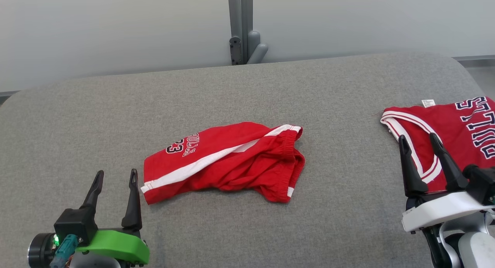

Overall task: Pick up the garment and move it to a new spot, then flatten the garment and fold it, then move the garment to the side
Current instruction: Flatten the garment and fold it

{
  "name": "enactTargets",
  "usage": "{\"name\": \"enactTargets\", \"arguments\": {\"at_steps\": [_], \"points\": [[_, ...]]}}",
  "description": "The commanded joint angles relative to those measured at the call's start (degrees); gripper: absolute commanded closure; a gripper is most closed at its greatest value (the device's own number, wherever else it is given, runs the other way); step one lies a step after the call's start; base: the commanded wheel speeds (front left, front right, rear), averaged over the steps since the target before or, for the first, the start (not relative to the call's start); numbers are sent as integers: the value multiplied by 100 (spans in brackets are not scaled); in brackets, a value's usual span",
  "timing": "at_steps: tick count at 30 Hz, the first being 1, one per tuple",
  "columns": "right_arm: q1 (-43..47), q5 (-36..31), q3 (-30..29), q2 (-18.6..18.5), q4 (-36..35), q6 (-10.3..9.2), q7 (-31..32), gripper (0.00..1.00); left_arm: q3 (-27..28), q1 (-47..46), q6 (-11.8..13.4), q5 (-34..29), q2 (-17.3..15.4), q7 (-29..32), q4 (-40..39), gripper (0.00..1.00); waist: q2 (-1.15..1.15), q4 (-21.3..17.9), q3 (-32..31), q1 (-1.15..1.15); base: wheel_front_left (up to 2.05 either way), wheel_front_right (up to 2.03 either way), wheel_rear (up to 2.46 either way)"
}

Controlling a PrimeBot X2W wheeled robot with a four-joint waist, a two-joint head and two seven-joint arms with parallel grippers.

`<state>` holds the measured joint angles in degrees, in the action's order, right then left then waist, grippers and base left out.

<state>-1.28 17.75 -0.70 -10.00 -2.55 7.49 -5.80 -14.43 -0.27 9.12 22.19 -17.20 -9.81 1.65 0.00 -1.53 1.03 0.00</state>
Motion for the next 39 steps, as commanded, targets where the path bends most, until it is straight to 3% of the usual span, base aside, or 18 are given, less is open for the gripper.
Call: {"name": "enactTargets", "arguments": {"at_steps": [1, 9, 12, 24, 25, 26, 34, 39], "points": [[76, -19, -8, 2, -29, 0, 24, 0, -1, 65, 3, 78, -50, 60, 27, 0, 0, 5, 2, 0, 0, 0, 0], [-14, 26, 42, -12, -13, 0, 70, 0, -95, -159, -324, 625, 16, 825, 503, 0, 0, 6, 113, 0, 0, 0, 0], [-140, 66, 154, -45, 26, 0, 86, 0, -61, -368, -596, 1107, 105, 1227, 969, 0, 0, -103, 228, 0, 0, 0, 0], [-299, 139, 251, -94, 144, 0, 37, 0, 126, -970, -1063, 1542, 72, 1148, 2139, 0, 0, -458, 593, 0, 0, 0, 0], [-311, 139, 246, -97, 151, 0, 27, 0, 134, -994, -1118, 1608, 93, 1124, 2175, 15, 0, -468, 612, 0, 0, 0, 0], [-319, 147, 239, -99, 160, 0, 19, 0, 143, -1013, -1151, 1618, 102, 1110, 2208, 100, 0, -473, 625, 0, 0, 0, 0], [-445, 219, 286, -158, 230, 0, 47, 0, 64, -1133, -1308, 1570, 87, 899, 2209, 100, 0, -392, 689, 0, 0, 0, 0], [-870, 511, 873, -371, 478, 0, 214, 0, -2, -1237, -1310, 1480, 80, 850, 2098, 100, 0, -252, 763, 0, 0, 0, 0]]}}
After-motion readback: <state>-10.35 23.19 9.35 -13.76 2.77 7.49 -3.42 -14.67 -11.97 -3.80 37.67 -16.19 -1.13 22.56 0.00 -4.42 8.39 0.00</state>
